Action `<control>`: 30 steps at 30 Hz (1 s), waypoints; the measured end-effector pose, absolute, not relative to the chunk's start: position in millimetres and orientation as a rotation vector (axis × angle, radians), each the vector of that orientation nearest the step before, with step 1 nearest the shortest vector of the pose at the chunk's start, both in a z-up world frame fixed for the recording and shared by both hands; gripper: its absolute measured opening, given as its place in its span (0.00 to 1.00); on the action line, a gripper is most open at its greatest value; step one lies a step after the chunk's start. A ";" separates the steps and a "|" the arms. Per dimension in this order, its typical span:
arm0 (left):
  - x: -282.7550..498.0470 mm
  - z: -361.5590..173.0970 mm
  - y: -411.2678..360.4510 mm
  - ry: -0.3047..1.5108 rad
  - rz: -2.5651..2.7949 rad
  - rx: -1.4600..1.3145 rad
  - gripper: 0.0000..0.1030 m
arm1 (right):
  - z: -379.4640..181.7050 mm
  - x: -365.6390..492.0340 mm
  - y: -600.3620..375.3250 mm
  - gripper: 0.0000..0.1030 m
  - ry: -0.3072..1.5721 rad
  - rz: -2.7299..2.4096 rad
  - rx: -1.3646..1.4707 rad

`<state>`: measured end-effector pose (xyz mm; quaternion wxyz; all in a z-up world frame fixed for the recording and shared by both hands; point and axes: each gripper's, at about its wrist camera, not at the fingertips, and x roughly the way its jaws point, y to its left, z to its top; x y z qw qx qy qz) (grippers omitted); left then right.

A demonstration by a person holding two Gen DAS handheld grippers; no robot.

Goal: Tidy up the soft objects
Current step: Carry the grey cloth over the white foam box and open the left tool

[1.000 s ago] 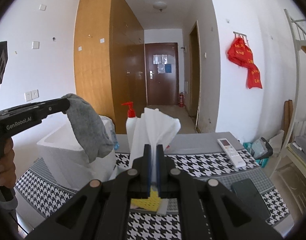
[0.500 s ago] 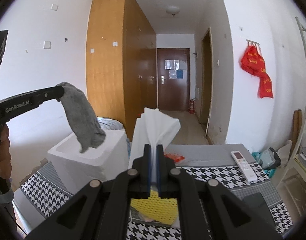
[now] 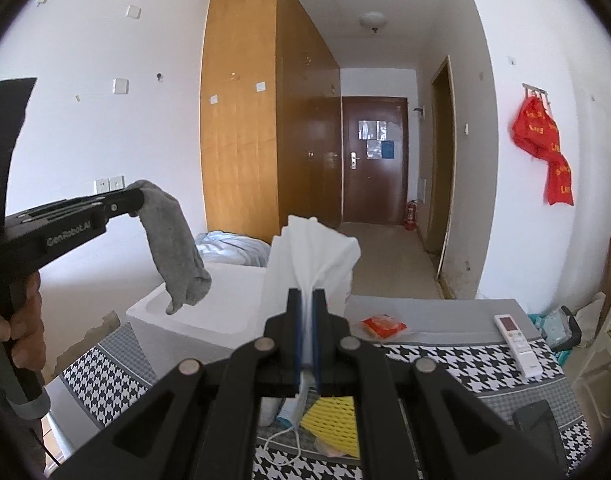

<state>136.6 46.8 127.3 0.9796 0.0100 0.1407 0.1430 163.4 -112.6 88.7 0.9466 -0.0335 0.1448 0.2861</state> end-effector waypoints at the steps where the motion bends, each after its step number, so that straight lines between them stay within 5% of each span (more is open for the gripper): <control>1: 139.0 125.9 48.1 0.295 0.286 0.014 0.12 | 88.7 163.9 -111.4 0.07 0.296 0.587 -0.069; 30: 198.4 74.3 74.1 0.549 0.271 -0.043 0.12 | 82.0 177.7 -89.9 0.07 0.338 0.577 -0.108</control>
